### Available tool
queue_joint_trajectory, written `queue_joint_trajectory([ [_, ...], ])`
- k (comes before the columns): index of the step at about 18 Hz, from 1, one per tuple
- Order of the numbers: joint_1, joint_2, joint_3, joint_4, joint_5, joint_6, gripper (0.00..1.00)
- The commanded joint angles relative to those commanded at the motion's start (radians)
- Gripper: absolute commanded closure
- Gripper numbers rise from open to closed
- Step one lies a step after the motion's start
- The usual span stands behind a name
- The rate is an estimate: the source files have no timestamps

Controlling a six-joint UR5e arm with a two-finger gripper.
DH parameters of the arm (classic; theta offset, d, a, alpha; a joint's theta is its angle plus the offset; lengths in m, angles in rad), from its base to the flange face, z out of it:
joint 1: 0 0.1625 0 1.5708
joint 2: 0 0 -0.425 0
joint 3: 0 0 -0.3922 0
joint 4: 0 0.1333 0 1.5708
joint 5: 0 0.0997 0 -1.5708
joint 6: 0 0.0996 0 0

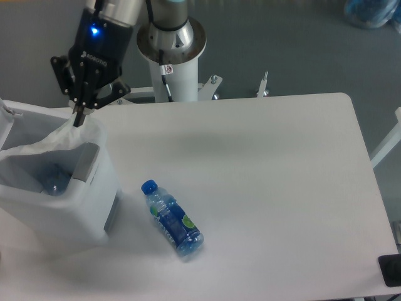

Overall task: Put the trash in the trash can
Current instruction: 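Lower the bag into the bin and open the gripper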

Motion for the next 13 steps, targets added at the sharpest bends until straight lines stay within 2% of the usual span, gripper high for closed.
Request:
queue_joint_trajectory([
  [8, -0.057, -0.057, 0.005, 0.003, 0.028, 0.006, 0.88],
  [9, -0.058, -0.06, 0.005, 0.003, 0.028, 0.006, 0.83],
  [11, -0.058, -0.066, 0.006, 0.005, 0.028, 0.024, 0.62],
  [12, -0.058, -0.065, 0.005, 0.006, 0.028, 0.044, 0.46],
  [13, -0.058, -0.065, 0.002, 0.006, 0.028, 0.057, 0.21],
])
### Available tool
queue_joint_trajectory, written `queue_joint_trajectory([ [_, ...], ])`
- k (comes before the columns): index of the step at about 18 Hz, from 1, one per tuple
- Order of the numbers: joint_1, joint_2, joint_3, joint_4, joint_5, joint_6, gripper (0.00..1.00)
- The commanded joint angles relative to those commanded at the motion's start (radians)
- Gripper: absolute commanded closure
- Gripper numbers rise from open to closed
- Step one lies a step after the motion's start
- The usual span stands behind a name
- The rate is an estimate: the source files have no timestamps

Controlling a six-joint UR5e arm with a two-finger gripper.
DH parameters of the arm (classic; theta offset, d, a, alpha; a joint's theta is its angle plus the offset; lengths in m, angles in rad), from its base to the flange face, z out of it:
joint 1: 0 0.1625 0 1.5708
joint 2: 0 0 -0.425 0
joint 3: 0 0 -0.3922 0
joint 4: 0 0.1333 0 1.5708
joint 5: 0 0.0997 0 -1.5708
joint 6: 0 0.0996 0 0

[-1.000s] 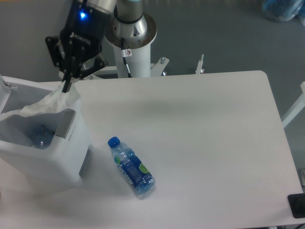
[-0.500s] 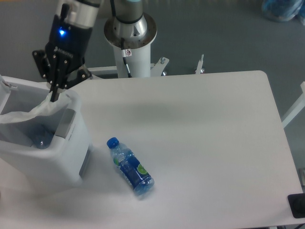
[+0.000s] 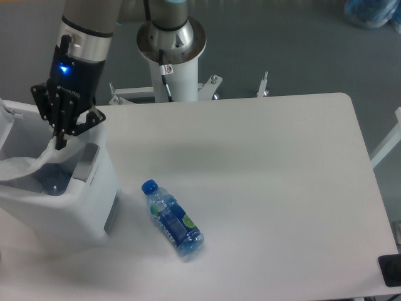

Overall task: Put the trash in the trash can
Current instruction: 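Lower the bag into the bin and open the gripper, then move the open gripper over the blue-labelled water bottle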

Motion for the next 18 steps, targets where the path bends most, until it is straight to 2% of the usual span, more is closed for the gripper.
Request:
queue_joint_trajectory([
  [1, 0.0, 0.002, 0.003, 0.0, 0.0, 0.011, 0.0],
  [9, 0.006, -0.002, 0.031, -0.002, 0.002, 0.029, 0.0],
  [15, 0.204, -0.02, 0.049, 0.003, -0.005, 0.055, 0.0],
  [18, 0.267, -0.058, 0.077, 0.003, -0.005, 0.055, 0.0],
])
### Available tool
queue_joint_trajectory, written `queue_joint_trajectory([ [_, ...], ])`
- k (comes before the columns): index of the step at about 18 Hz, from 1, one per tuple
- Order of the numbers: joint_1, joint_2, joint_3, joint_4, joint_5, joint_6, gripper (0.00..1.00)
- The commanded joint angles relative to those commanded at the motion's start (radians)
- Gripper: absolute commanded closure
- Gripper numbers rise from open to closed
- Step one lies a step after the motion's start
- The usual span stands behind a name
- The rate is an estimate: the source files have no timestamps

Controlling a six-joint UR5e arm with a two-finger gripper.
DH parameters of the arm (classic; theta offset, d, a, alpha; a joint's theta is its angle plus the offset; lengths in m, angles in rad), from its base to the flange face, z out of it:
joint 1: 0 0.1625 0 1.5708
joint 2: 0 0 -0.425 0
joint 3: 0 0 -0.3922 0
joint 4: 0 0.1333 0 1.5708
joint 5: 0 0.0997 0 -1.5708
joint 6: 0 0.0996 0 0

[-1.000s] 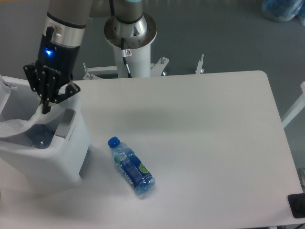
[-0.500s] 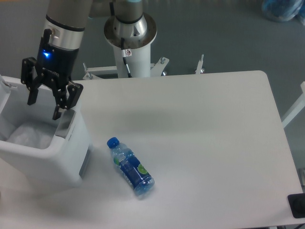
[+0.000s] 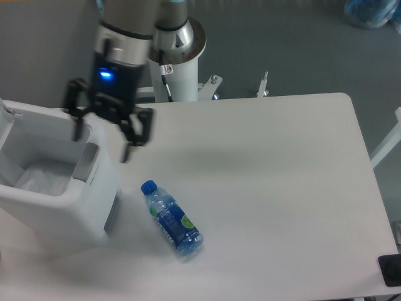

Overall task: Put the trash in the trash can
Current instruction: 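Move the open gripper over the blue-labelled water bottle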

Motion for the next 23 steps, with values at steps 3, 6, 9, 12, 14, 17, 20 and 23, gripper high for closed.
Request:
queue_joint_trajectory([
  [3, 0.02, -0.077, 0.017, -0.002, 0.005, -0.005, 0.0],
  [6, 0.02, -0.15, 0.014, -0.006, 0.005, -0.026, 0.0],
  [9, 0.019, -0.196, 0.014, -0.008, 0.006, -0.089, 0.0],
  [12, 0.017, -0.242, 0.005, -0.015, 0.009, -0.144, 0.0],
  [14, 0.014, -0.268, 0.008, -0.015, 0.053, -0.19, 0.0],
  [17, 0.005, -0.304, 0.014, -0.017, 0.081, -0.247, 0.0],
  [20, -0.003, -0.333, 0.029, -0.063, 0.116, -0.247, 0.0],
  [23, -0.018, -0.393, 0.109, -0.197, 0.156, -0.265, 0.0],
])
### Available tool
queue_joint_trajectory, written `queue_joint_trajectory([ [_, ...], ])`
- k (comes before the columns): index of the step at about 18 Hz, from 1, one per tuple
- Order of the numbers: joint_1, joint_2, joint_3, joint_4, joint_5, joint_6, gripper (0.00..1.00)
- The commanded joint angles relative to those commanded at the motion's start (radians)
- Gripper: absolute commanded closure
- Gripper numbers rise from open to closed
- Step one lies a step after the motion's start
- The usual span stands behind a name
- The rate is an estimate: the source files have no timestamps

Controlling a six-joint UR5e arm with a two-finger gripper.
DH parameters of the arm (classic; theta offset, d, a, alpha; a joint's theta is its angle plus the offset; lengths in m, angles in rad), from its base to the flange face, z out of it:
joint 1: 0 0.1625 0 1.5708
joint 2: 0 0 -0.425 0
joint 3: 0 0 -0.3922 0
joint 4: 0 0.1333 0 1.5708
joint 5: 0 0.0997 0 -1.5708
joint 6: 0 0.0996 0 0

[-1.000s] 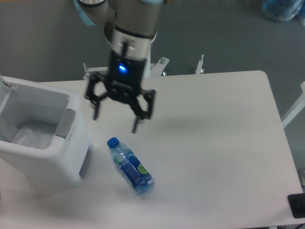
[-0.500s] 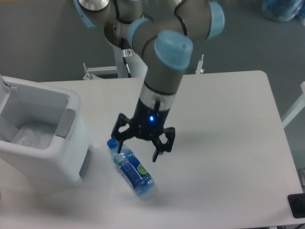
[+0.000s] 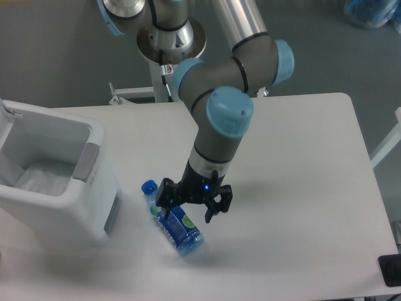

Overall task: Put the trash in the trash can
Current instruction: 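Move the open gripper over the blue-labelled water bottle, then lower the gripper around the bottle's middle and close it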

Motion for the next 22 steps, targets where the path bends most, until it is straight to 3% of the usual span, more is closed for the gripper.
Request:
queue_joint_trajectory([
  [3, -0.018, -0.071, 0.103, -0.121, 0.031, -0.044, 0.0],
  [10, -0.043, -0.163, 0.21, -0.26, 0.08, -0.098, 0.0],
  [22, -0.055, -0.244, 0.272, -0.274, 0.15, -0.196, 0.0],
])
